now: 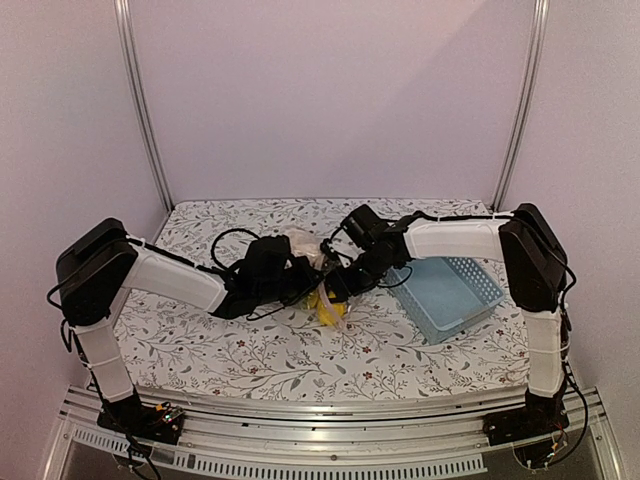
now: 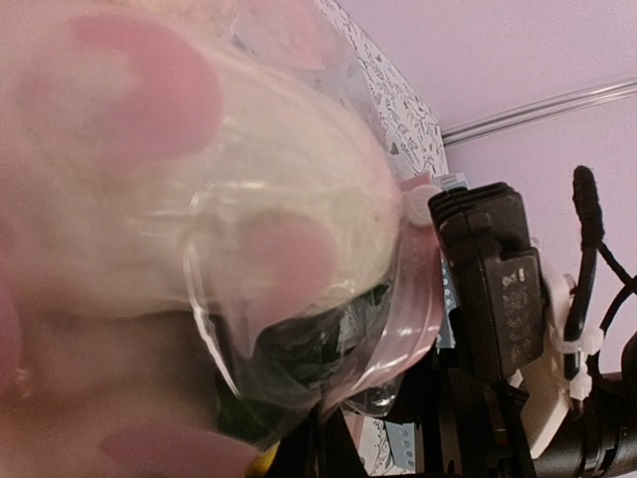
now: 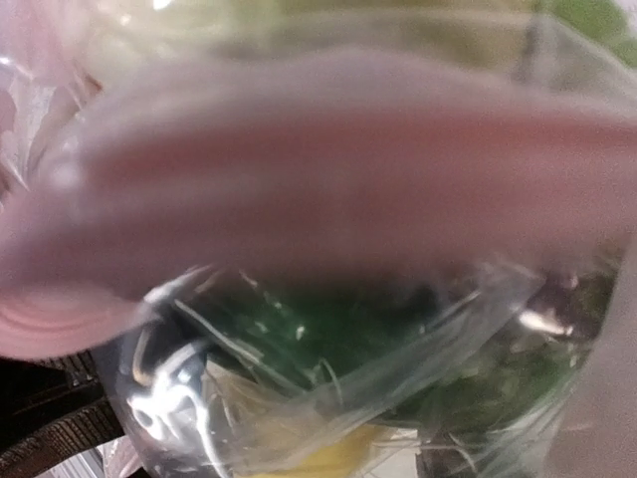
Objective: Open the zip-top bag and remove the fake food
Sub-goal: Pick up the fake fruit from the zipper food storage bag.
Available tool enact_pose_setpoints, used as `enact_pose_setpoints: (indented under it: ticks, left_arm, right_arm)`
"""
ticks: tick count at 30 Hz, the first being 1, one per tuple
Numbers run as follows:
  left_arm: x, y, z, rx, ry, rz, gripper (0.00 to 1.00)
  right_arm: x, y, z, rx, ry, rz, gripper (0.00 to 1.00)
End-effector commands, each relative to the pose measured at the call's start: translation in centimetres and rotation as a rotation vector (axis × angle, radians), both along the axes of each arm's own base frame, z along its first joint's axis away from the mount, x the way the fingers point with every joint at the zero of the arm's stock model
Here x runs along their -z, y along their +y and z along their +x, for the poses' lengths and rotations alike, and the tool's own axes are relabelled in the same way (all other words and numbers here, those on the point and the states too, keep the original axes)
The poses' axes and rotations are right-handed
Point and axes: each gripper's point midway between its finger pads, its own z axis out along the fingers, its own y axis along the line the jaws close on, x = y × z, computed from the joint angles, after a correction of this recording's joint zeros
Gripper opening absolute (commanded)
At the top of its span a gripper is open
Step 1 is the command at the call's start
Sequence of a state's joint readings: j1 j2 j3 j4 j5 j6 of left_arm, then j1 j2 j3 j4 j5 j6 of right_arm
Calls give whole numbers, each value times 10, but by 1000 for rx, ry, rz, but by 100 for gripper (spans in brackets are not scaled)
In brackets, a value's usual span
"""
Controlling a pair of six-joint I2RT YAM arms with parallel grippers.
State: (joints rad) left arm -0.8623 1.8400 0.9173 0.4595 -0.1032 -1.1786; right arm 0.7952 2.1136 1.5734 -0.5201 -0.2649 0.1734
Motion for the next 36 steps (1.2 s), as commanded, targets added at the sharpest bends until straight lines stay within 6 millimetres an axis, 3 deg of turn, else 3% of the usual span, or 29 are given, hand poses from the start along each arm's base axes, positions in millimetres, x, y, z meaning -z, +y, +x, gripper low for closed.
enact_pose_setpoints:
  ticks: [1, 6, 12, 16, 19, 24, 27, 31, 36]
  left_arm:
    - [1, -6, -7, 10, 0, 4, 0]
    - [4, -5, -8, 3, 7, 0, 0]
    - [3, -1, -10, 3, 0, 6, 0]
    - [-3, 2, -8, 2, -18, 11, 0]
    - [-10, 5, -6, 6, -35, 20, 0]
    - [-26, 13, -1, 28, -75, 72, 0]
    - [-40, 19, 0, 43, -121, 119, 0]
    - [-44, 22, -2, 65, -137, 165, 0]
    - [-27, 28, -3, 18, -93, 129, 0]
  right_arm:
    - [53, -13, -12, 36, 78, -136, 66]
    - [67, -4, -23, 23, 156, -112, 70]
    - [68, 1, -29, 5, 190, -96, 64]
    - [44, 0, -27, -23, 159, -65, 44]
    - [16, -3, -23, -40, 133, -22, 33]
    - [-35, -10, -18, -95, 64, 43, 26]
    - [-52, -11, -22, -129, 41, 62, 27]
    - [-51, -6, -20, -135, 25, 54, 29]
    - [-32, 12, -17, -133, 83, 47, 33]
